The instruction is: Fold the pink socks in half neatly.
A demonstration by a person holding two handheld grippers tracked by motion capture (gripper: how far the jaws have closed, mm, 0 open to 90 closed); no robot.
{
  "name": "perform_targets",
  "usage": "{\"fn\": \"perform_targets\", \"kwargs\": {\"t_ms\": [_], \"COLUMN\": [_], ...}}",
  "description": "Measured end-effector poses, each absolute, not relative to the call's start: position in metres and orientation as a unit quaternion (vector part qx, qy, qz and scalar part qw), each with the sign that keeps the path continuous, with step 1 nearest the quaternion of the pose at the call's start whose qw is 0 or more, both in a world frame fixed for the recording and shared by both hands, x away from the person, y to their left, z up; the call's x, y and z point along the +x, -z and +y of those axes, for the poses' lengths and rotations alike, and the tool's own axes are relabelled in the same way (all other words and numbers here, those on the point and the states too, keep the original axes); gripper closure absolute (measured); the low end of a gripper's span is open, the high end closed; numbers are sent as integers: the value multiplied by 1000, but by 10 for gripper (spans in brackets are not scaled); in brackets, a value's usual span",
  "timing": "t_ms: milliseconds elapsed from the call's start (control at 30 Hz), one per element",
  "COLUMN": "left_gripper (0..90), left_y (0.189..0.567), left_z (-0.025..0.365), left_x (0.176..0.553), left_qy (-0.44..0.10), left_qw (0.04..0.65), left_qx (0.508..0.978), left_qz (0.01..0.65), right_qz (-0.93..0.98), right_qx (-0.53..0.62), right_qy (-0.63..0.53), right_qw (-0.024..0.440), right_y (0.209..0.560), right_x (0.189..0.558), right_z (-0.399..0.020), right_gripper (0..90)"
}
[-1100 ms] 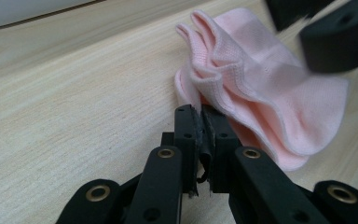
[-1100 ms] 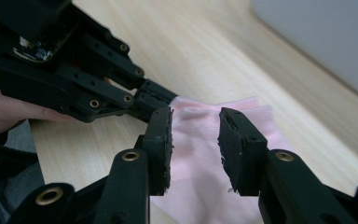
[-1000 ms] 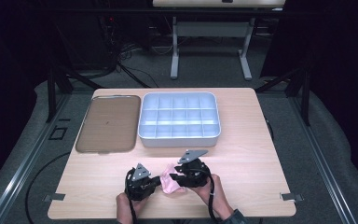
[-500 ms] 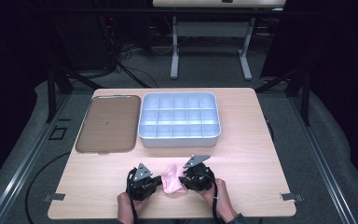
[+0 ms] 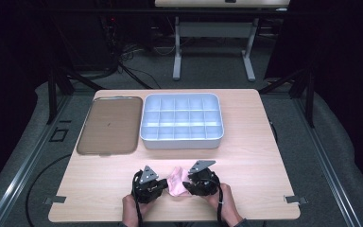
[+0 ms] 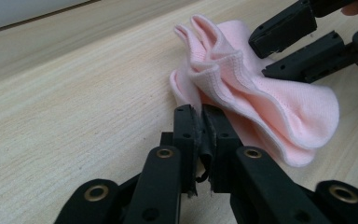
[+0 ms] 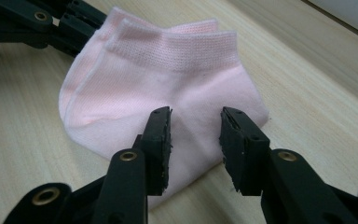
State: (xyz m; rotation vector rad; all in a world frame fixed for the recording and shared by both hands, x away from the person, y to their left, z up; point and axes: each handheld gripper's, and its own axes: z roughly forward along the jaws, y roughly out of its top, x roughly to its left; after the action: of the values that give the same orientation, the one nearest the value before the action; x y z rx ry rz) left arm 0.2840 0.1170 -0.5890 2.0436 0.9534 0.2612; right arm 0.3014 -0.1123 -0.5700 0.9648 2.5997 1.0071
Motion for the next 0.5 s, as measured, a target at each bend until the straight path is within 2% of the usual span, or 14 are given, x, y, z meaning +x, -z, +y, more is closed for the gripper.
{"fn": "perform_targets", "kwargs": {"t_ms": [100, 267, 300, 367, 500], "left_gripper": [728, 726, 733, 748, 763], "left_y": [587, 572, 566, 553, 537], "left_z": [122, 135, 136, 137, 116], "left_x": [284, 281, 281, 280, 284], "left_qy": [-98, -121, -126, -134, -132], "left_qw": [431, 448, 456, 469, 468], "left_qx": [812, 795, 792, 789, 811], "left_qz": [381, 390, 386, 374, 326], "right_qz": [875, 870, 873, 873, 873], "right_qx": [330, 332, 329, 343, 346], "right_qy": [-342, -354, -348, -335, -331], "right_qw": [89, 85, 87, 90, 92], "right_y": [571, 573, 573, 574, 573], "right_x": [302, 302, 302, 303, 306], "right_z": [-114, -118, -118, -120, -125], "right_gripper": [613, 596, 579, 436, 412]}}
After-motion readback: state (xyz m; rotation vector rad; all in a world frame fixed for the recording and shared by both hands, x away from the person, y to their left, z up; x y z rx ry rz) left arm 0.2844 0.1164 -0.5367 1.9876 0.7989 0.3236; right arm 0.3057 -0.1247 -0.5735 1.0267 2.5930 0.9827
